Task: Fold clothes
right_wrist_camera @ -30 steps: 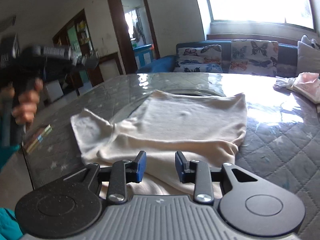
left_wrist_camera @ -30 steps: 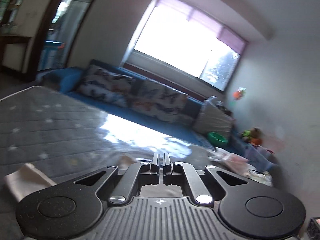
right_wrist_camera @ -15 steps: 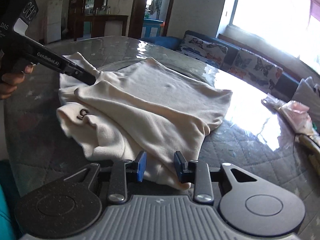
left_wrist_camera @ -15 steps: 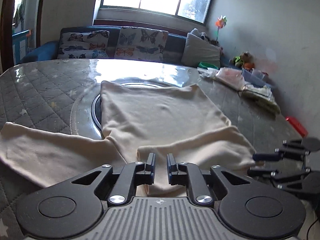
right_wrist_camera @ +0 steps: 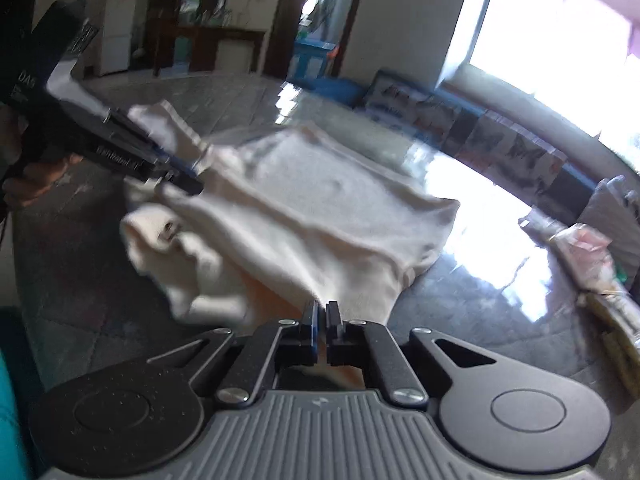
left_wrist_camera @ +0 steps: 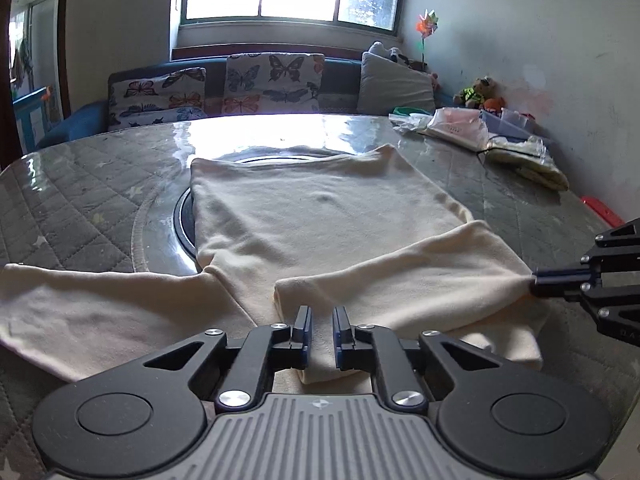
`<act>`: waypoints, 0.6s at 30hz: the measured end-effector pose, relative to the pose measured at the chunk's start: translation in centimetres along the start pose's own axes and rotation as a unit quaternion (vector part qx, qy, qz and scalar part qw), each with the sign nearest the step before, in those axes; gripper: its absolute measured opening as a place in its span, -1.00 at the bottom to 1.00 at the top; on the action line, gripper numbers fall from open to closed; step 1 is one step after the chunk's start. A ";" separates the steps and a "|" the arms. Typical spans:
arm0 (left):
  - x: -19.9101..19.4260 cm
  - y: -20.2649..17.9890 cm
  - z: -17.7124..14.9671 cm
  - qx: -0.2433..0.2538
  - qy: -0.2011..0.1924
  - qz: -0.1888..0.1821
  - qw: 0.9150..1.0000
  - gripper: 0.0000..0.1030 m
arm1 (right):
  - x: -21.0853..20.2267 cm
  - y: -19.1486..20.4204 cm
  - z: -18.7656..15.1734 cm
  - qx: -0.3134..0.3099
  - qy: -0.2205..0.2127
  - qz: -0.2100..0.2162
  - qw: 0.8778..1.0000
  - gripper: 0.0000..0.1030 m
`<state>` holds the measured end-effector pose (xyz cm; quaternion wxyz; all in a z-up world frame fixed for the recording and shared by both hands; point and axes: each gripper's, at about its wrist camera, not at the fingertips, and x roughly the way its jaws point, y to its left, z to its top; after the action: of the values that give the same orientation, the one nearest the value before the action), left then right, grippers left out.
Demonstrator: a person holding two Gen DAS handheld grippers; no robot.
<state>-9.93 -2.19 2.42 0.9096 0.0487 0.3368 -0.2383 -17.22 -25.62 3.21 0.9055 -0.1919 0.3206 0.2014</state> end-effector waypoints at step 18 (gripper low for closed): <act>-2.5 2.5 -0.6 -0.026 -0.027 0.015 0.999 -0.61 | 5.3 3.6 4.4 0.041 -0.030 0.071 0.996 -0.69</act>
<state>-10.74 1.15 3.41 0.9228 0.0233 0.3172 -0.2174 -12.99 -19.20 2.06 0.9051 -0.1251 0.3142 0.2578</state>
